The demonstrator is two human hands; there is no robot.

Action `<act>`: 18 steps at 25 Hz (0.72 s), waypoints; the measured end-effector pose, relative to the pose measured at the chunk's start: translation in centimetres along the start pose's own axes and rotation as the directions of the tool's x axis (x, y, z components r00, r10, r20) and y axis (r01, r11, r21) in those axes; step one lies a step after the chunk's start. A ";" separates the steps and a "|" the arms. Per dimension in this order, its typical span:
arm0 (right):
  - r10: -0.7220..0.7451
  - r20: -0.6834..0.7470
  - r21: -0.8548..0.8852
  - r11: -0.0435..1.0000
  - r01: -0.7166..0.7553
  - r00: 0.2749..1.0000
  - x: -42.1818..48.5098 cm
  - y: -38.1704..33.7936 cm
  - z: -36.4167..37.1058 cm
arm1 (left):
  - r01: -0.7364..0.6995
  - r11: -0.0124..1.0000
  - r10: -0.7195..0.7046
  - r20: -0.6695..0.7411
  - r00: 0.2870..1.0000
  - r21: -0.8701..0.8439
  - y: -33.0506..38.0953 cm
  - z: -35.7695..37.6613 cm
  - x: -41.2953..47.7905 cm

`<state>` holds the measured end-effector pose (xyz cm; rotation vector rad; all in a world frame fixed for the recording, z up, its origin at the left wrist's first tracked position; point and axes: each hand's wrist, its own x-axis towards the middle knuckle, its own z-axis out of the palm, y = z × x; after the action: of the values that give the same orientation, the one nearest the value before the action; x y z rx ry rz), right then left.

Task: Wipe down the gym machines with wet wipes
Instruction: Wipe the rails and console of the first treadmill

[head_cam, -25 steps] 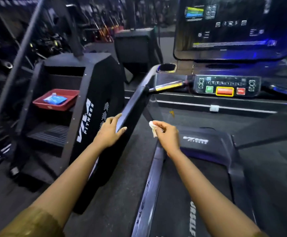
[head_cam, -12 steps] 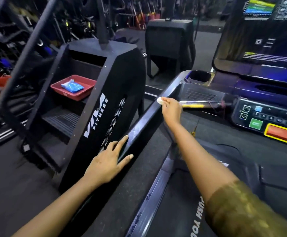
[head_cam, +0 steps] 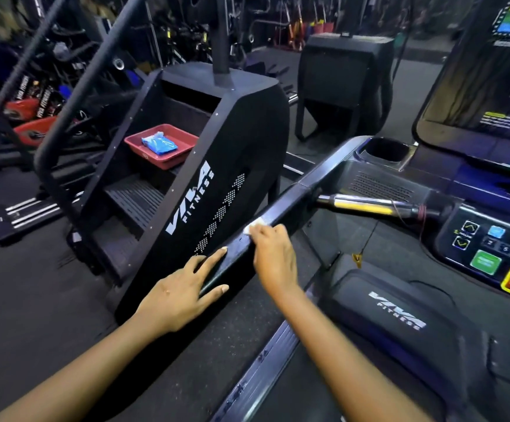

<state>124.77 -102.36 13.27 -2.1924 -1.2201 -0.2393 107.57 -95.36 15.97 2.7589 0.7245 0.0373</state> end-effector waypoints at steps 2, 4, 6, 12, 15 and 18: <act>-0.142 0.005 0.056 0.988 0.141 0.990 -2.1 -1.3 -0.3 | -0.002 1.000 0.002 -0.017 1.000 -0.006 -0.1 0.2 -0.1; -0.202 -0.012 0.157 0.967 0.202 0.979 -0.3 0.3 -1.5 | -0.003 1.000 0.003 -0.018 1.000 -0.003 -0.2 0.3 -0.1; -0.043 -0.098 0.180 0.982 0.060 0.994 3.8 3.2 -2.4 | -0.007 1.000 0.007 -0.014 1.000 0.004 -0.3 0.4 0.0; 0.017 0.108 -0.020 1.000 -0.015 0.994 5.4 3.7 -0.3 | -0.015 1.000 0.014 -0.010 1.000 -0.014 -0.2 0.3 0.1; -0.253 -0.111 0.068 0.963 0.261 0.961 0.1 0.1 0.8 | -0.022 1.000 0.021 -0.013 1.000 -0.007 -0.2 0.4 0.1; -0.226 -0.200 0.338 0.897 0.284 0.953 -1.4 -0.3 0.6 | -0.016 1.000 0.016 -0.005 1.000 -0.006 -0.1 0.3 0.2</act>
<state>123.64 -102.87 12.30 -1.6638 -1.3429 -0.2632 107.72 -95.20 15.67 2.7598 0.7024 0.0489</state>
